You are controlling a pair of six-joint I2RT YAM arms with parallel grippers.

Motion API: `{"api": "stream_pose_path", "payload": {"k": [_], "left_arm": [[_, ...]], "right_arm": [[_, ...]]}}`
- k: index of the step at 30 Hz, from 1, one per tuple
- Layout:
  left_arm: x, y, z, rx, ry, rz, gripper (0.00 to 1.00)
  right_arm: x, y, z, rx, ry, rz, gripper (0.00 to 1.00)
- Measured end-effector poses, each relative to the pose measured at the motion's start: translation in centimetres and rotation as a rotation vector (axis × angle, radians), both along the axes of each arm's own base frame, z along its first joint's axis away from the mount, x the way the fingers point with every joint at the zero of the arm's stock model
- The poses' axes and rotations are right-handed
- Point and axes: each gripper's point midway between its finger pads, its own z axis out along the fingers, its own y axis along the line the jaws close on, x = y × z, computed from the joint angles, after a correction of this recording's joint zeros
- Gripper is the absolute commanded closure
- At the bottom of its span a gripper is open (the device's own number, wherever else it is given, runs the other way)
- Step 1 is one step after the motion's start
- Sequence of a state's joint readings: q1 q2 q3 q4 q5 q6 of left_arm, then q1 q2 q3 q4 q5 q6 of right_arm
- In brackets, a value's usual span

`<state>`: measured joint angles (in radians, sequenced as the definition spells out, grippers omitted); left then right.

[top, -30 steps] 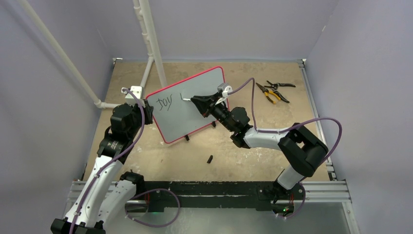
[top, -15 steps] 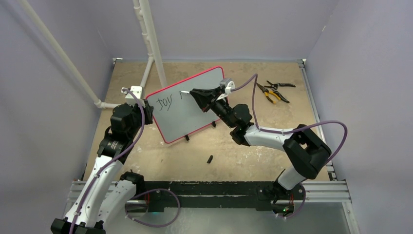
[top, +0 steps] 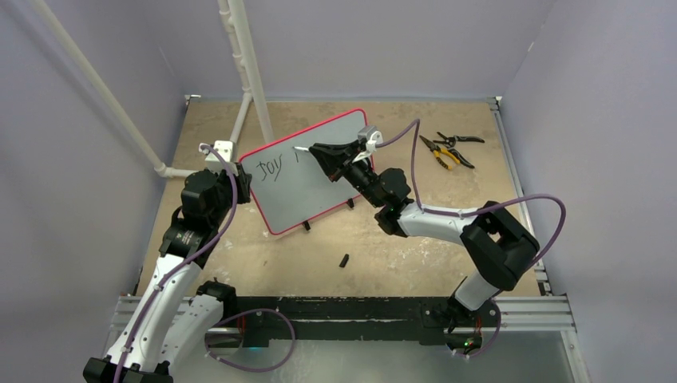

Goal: Write a sentence on the whiteboard

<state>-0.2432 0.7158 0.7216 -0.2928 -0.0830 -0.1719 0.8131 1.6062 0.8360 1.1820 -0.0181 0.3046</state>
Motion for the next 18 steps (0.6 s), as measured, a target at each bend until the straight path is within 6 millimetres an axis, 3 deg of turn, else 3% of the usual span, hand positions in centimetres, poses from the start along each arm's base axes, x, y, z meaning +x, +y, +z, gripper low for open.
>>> {"api": "stream_pose_path", "payload": {"k": [10,18], "left_arm": [[0.0,0.0,0.0,0.0,0.0,0.0,0.79],[0.0,0.0,0.0,0.0,0.0,0.0,0.79]], "right_arm": [[0.4,0.3,-1.3,-0.022,0.02,-0.004,1.0],[0.4,0.2,-1.1,-0.023,0.004,-0.01,1.0]]}}
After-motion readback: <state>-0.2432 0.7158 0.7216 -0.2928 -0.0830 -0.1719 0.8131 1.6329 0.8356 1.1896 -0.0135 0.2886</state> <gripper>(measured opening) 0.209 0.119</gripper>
